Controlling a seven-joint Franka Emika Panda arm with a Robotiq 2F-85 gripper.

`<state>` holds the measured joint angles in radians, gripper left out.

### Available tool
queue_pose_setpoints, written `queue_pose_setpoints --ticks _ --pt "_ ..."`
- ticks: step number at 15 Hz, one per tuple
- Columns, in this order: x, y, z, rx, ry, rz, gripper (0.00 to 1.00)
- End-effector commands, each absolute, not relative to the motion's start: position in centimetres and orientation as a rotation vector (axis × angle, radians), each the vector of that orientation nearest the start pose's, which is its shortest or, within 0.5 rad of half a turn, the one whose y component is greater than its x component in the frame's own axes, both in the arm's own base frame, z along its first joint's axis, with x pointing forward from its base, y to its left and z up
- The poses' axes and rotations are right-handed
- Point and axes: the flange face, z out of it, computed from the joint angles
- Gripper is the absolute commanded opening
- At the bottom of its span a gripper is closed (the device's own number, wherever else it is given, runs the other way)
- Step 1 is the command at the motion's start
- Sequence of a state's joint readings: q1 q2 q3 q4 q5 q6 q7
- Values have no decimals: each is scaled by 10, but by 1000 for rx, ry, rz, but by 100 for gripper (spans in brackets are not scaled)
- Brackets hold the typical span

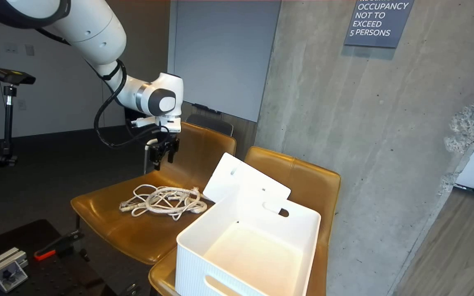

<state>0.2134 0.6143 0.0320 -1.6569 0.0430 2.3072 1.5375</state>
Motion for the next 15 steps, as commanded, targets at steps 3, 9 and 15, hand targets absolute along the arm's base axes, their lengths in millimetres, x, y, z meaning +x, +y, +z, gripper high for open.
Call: queue_pose_setpoints --ticks 3,9,15 --pt "659 162 241 -2503 1784 112 100" --pt "659 163 242 -2503 1786 108 100" --pt "659 163 242 -2503 1786 108 100"
